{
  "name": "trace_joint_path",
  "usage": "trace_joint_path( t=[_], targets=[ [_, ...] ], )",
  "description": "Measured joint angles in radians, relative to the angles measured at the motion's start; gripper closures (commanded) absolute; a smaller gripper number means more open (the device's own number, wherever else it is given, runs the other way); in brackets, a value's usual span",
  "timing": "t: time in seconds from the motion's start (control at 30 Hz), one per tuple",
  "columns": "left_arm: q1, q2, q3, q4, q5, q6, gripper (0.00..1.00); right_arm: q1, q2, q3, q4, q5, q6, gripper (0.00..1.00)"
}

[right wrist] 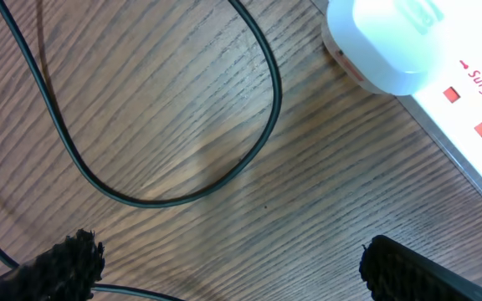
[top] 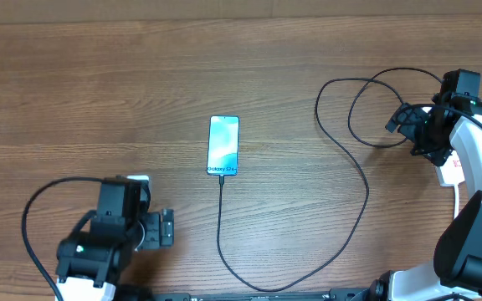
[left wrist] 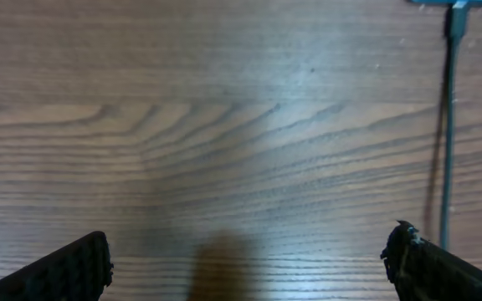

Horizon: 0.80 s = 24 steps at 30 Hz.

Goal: Plug charger to phone and switch on socket

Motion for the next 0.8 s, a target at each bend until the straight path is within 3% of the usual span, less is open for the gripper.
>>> trace_joint_path(
  t=[0.8],
  targets=[
    [0.013, -0.034, -0.016, 0.015, -0.056, 0.003, 0.0, 0.0, 0.0, 0.0, 0.001, 0.0, 0.0, 0.0]
  ],
)
